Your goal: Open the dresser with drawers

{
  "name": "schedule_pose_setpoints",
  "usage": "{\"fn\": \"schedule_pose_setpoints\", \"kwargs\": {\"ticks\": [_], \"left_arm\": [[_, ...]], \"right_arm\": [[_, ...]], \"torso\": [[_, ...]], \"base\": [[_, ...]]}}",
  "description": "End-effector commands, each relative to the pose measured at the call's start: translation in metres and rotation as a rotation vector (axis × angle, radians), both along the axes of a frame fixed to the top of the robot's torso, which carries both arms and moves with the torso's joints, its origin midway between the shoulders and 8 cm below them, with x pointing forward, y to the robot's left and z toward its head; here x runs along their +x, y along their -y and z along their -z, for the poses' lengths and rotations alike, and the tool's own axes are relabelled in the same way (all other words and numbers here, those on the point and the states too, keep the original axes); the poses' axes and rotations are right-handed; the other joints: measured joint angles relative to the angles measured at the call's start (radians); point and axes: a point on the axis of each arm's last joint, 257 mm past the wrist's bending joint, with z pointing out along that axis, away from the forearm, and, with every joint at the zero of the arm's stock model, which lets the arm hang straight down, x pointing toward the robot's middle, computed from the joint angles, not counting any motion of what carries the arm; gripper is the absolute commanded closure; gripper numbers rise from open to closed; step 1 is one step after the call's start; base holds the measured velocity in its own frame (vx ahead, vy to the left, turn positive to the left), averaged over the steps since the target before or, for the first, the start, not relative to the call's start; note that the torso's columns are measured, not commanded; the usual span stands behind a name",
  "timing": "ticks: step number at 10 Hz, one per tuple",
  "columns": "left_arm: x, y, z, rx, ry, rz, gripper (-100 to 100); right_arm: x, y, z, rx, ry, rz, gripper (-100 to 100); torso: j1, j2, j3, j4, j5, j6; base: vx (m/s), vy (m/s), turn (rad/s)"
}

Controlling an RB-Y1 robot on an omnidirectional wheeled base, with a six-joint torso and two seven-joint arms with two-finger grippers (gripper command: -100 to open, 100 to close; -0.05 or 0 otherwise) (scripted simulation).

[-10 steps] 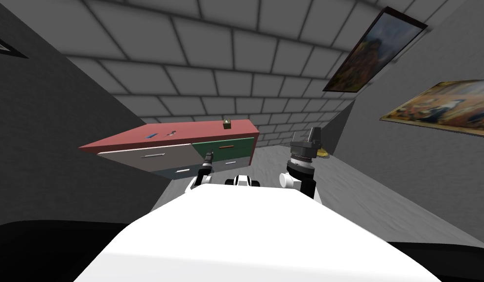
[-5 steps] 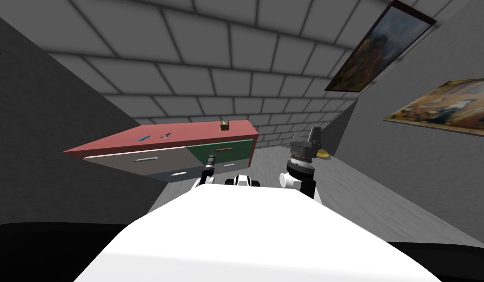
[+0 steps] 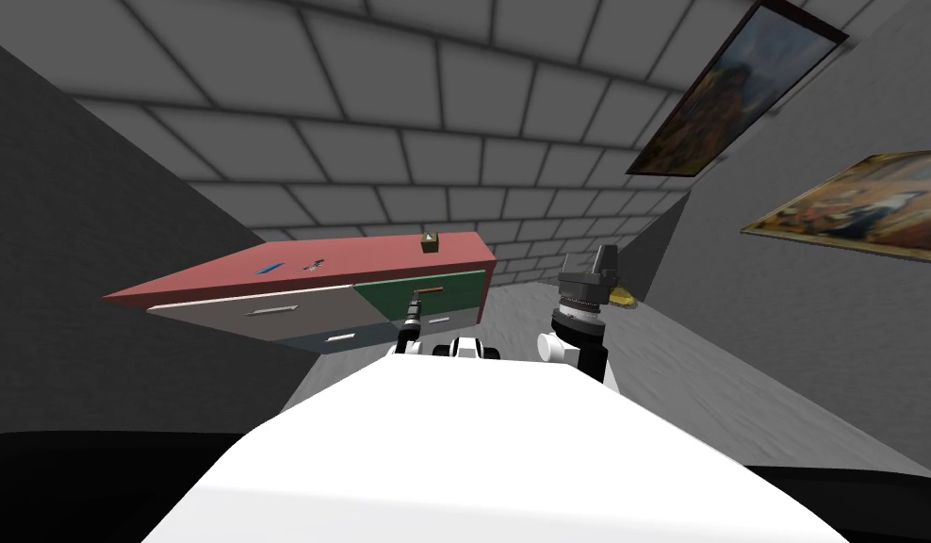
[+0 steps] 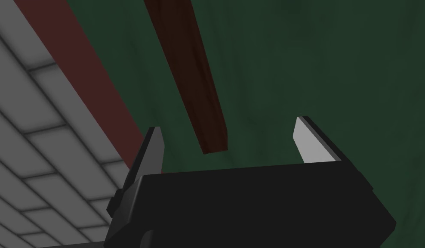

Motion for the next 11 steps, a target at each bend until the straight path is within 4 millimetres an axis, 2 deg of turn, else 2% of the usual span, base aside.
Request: {"fn": "schedule_pose_setpoints", "kwargs": {"ticks": [1, 2, 3, 11], "left_arm": [[0.01, -0.006, 0.001, 0.003, 0.002, -0.021, -100], [0.016, -0.014, 0.002, 0.009, -0.001, -0.045, -100], [0.02, -0.013, 0.0, 0.008, 0.004, -0.041, -100], [0.065, -0.039, -0.002, 0.012, 0.002, -0.14, -100]], "right_arm": [[0.0, 0.0, 0.0, 0.0, 0.0, 0.0, 0], [0.0, 0.0, 0.0, 0.0, 0.0, 0.0, 0], [0.0, 0.0, 0.0, 0.0, 0.0, 0.0, 0], [0.0, 0.0, 0.0, 0.0, 0.0, 0.0, 0]], "torso": [[0.0, 0.0, 0.0, 0.0, 0.0, 0.0], [0.001, 0.001, 0.001, 0.0, 0.0, 0.0], [0.002, 0.003, 0.002, 0.001, 0.0, 0.0], [0.0, 0.0, 0.0, 0.0, 0.0, -0.001]], "base": [[-0.046, 0.025, -0.099], [-0.093, 0.049, -0.202], [-0.083, 0.045, -0.094], [-0.075, 0.03, -0.111]]}}
